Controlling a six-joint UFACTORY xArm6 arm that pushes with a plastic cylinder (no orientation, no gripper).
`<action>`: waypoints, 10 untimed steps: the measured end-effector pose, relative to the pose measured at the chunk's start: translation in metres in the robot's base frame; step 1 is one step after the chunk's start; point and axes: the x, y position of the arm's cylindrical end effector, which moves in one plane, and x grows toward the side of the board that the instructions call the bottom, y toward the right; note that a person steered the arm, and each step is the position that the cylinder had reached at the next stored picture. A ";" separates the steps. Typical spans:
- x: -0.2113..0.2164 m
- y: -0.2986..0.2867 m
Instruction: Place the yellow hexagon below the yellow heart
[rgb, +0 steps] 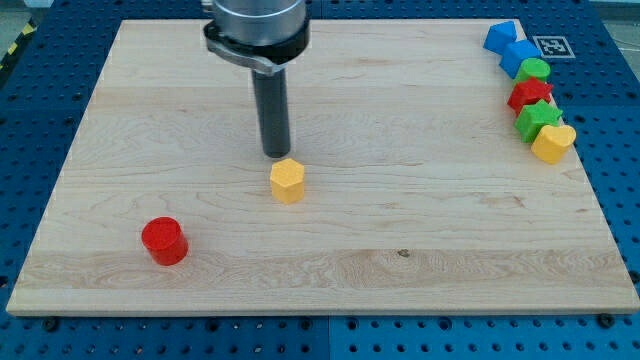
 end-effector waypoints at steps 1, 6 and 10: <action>0.004 -0.031; 0.060 0.011; 0.038 0.064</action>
